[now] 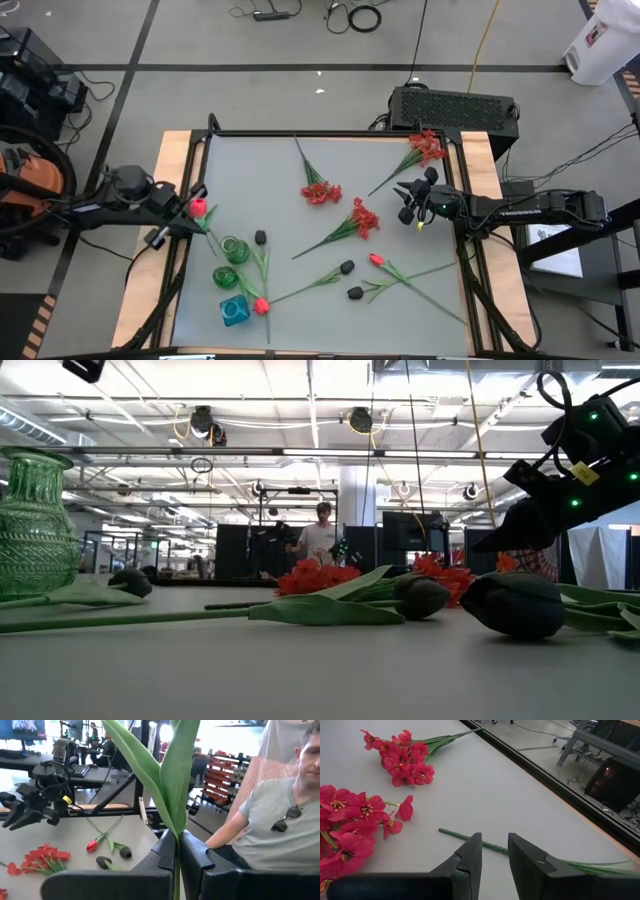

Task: Sort flowers into vase by color
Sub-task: Put the top light orange flower into the bottom green vase

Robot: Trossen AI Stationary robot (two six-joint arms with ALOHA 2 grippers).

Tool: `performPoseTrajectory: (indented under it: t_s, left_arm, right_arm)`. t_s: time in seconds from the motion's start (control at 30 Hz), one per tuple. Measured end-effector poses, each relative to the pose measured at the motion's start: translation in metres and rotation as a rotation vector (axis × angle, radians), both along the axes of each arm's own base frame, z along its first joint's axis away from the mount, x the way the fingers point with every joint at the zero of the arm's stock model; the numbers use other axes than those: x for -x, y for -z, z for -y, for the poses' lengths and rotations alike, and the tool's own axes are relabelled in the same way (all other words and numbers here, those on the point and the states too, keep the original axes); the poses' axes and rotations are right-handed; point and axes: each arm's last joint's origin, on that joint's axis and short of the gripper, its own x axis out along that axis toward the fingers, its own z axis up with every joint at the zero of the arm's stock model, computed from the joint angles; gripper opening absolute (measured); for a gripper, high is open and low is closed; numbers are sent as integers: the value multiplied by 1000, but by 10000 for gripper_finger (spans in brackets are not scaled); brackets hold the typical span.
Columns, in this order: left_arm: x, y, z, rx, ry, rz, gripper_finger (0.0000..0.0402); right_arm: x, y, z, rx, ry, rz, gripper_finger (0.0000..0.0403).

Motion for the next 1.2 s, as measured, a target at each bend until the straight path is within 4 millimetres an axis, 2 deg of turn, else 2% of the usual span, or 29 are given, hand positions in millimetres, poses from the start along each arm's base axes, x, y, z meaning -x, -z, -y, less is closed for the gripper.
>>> performPoseTrajectory:
  t_s: [0.37,0.73,0.97,1.2]
  left_arm:
    - [-13,16,0,126,7,-42,13]
    - [-23,41,10,139,150,-61,13]
    - [-23,37,12,82,153,25,13]
    - [-22,37,13,83,154,19,13]
  right_arm:
    - [0,0,0,0,0,0,86]
    - [0,0,0,0,0,0,86]
    - [0,0,0,0,0,0,86]
    - [0,0,0,0,0,0,86]
